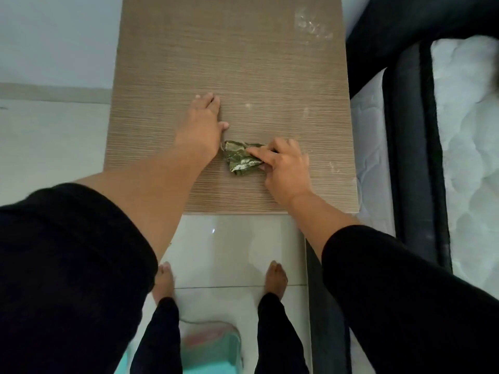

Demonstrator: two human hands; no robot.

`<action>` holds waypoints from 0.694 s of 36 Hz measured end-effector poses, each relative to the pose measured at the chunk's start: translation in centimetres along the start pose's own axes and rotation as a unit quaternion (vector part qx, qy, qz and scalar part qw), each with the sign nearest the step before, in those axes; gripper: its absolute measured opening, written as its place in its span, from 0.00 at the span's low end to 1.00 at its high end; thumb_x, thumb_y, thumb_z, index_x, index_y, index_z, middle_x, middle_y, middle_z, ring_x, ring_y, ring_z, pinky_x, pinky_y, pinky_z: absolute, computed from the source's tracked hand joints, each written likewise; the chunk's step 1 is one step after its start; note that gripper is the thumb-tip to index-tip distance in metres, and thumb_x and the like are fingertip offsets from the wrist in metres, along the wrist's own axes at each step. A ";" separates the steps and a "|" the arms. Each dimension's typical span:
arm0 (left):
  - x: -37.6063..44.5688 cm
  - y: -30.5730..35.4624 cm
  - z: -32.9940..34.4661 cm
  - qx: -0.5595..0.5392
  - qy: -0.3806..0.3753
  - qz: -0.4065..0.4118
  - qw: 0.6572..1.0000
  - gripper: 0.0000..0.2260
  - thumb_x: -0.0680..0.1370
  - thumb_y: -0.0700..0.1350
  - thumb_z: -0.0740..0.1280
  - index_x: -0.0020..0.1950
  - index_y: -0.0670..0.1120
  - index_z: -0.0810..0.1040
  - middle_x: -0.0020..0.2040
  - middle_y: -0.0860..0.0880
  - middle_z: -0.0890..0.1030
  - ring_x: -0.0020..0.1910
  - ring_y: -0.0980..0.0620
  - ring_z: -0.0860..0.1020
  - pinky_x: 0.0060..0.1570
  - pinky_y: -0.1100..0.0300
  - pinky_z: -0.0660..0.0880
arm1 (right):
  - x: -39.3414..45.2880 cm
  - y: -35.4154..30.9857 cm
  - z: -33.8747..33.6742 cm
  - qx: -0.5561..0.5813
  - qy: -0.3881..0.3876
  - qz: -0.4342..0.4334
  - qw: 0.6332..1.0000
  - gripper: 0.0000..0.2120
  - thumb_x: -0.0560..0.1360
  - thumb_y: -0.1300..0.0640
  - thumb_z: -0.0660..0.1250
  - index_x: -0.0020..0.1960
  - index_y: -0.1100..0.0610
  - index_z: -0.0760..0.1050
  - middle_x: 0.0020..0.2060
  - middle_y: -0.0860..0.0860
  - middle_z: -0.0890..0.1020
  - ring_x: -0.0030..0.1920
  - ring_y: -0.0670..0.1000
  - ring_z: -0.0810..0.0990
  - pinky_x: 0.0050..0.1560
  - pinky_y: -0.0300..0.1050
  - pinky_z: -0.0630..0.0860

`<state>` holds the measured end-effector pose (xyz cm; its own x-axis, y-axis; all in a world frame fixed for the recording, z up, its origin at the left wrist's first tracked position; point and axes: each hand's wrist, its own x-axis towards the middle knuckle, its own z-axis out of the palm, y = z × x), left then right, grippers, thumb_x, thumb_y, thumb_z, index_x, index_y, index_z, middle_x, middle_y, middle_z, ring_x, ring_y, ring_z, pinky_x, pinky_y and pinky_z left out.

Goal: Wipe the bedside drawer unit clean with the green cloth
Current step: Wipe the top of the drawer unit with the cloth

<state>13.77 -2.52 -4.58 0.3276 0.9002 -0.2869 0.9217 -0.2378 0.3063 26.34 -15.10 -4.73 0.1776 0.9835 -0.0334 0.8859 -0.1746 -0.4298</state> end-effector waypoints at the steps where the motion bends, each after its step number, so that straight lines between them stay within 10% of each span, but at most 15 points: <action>1: -0.1 0.1 0.0 -0.006 -0.003 -0.004 1.000 0.26 0.81 0.48 0.59 0.77 0.44 0.55 0.78 0.48 0.54 0.77 0.48 0.50 0.74 0.54 0.50 | -0.5 0.0 0.1 0.001 0.004 0.001 1.000 0.20 0.70 0.67 0.67 0.55 0.47 0.81 0.43 0.52 0.78 0.46 0.58 0.74 0.39 0.47 0.59; 25: -4.3 2.1 1.0 0.023 -0.016 -0.023 0.999 0.32 0.80 0.52 0.61 0.77 0.41 0.51 0.78 0.46 0.51 0.77 0.47 0.48 0.74 0.54 0.50 | -7.7 -0.6 -0.1 0.022 -0.037 -0.002 0.999 0.23 0.66 0.73 0.68 0.51 0.49 0.82 0.39 0.53 0.76 0.45 0.59 0.74 0.38 0.48 0.62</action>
<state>14.47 -7.23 -3.57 0.2906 0.8985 -0.3290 0.9441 -0.2135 0.2510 24.49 -22.55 -4.11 0.1407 0.9851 -0.0986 0.8662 -0.1707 -0.4696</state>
